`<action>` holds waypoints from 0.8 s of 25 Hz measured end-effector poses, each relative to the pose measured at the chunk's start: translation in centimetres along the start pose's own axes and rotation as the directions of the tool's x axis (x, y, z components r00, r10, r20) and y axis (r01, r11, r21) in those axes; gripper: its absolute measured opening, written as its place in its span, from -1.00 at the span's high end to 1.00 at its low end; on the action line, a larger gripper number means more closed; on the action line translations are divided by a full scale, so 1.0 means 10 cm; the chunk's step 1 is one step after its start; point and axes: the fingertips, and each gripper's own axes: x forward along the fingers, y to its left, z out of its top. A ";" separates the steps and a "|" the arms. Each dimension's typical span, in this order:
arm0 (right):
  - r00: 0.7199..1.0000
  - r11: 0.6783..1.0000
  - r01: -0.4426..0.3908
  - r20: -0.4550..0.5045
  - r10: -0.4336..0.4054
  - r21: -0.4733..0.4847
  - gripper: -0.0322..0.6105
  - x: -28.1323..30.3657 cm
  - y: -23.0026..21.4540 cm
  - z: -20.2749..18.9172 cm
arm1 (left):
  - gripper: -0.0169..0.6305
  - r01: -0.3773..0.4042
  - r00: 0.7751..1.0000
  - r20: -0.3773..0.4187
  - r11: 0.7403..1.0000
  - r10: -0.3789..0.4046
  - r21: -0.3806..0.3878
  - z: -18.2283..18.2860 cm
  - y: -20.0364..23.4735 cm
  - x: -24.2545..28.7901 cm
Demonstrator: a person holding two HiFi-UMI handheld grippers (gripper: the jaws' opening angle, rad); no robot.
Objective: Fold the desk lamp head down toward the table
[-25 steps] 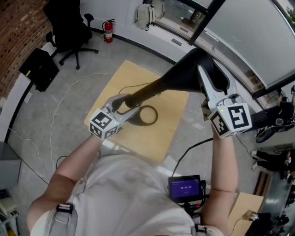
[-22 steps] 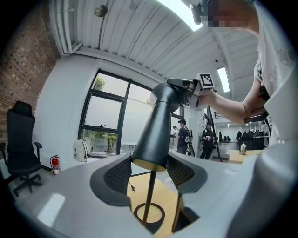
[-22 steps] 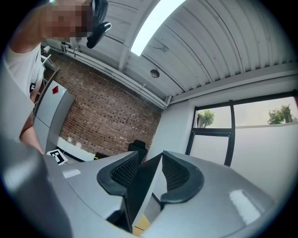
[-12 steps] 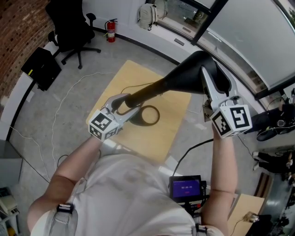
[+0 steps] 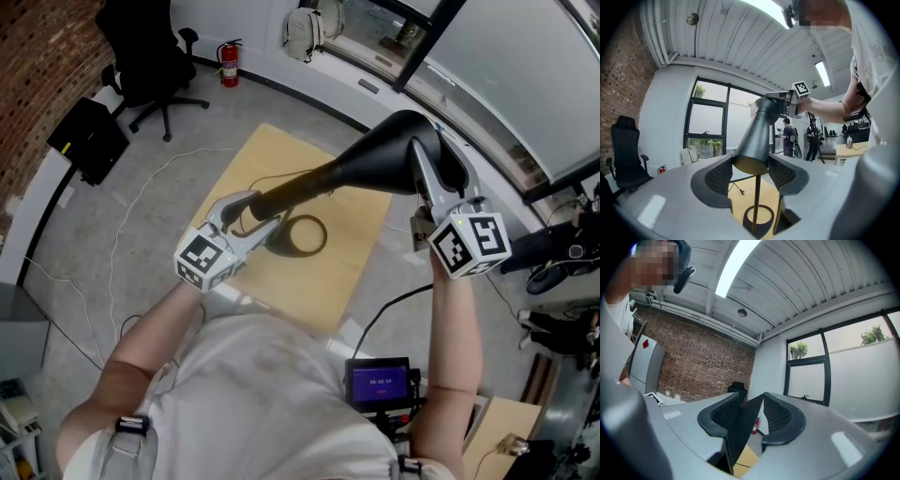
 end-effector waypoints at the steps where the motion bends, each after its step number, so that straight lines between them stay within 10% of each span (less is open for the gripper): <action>1: 1.000 1.000 -0.001 -0.002 0.001 0.012 0.37 0.00 -0.02 -0.03 | 0.21 -0.003 1.000 0.000 1.000 0.003 0.006 0.01 0.00 -0.01; 20: 0.999 0.965 0.006 -0.043 0.006 0.261 0.36 0.08 -0.34 -0.72 | 0.21 -0.055 0.998 0.028 0.994 0.052 0.097 0.31 0.04 -0.25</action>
